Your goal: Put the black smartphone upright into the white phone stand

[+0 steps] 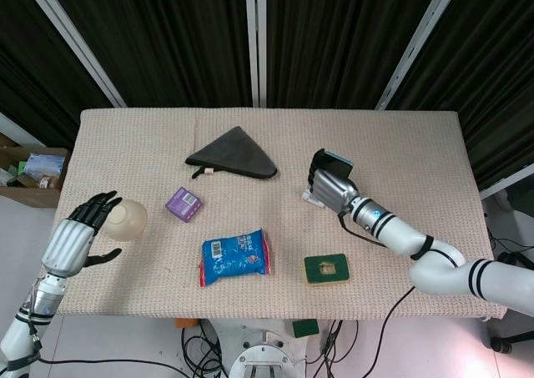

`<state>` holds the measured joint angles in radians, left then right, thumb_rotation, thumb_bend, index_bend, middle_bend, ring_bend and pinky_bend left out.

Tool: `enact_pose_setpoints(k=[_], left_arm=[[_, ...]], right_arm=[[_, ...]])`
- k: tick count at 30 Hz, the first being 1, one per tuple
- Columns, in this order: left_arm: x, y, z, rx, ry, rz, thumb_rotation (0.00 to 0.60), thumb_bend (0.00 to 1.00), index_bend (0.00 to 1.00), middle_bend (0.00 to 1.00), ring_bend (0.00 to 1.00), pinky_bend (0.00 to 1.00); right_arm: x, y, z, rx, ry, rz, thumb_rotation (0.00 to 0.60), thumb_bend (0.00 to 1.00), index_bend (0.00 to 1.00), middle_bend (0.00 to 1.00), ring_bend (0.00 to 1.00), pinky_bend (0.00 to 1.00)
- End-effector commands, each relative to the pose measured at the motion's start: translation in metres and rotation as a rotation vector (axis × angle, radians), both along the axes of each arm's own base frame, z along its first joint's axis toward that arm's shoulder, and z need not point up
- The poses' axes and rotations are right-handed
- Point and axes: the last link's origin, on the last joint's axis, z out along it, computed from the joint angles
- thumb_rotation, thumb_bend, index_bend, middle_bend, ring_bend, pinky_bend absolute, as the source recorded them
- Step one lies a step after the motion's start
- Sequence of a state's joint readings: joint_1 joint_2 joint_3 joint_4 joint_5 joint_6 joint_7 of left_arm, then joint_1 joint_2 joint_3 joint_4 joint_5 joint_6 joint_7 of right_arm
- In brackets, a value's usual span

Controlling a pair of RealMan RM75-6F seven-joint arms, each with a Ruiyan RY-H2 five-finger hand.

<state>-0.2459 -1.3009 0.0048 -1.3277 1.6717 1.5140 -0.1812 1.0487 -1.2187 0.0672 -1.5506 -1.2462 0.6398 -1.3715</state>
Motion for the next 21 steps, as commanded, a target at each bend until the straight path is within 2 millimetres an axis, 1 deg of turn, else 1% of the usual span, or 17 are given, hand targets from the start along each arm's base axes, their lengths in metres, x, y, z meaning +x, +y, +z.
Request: enact_pose_setpoints(k=[1,8,12,16,21], left_arm=[[0.0,0.0,-0.001,-0.001,0.001,-0.001,0.6,0.0,0.11,0.07,0.09,0.25],[0.001,0.001,-0.002,0.009,0.03,-0.013,0.6,0.0,0.11,0.07,0.09,0.25],[-0.002,0.002,-0.004,0.039,0.07,-0.01,0.6,0.0,0.11,0.07,0.09,0.23],[-0.004,0.002,-0.004,0.029,0.057,-0.001,0.6,0.0,0.11,0.07,0.09,0.23],[-0.005,0.001,-0.003,0.031,0.053,0.0,0.6,0.0,0.11,0.07,0.09,0.23]], right_arm=[[-0.001,0.0,-0.004,0.01,-0.008,-0.002,0.6,0.54,0.79,0.69,0.58,0.33],[-0.004,0.0,-0.011,0.017,0.003,0.017,0.6,0.54,0.79,0.69,0.58,0.31],[-0.008,0.001,-0.016,0.016,-0.003,0.025,0.6,0.54,0.79,0.69,0.58,0.31],[-0.011,0.0,-0.018,0.015,-0.001,0.03,0.6,0.54,0.79,0.69,0.58,0.31],[-0.01,0.0,-0.02,0.009,-0.018,0.038,0.6,0.54,0.79,0.69,0.58,0.31]])
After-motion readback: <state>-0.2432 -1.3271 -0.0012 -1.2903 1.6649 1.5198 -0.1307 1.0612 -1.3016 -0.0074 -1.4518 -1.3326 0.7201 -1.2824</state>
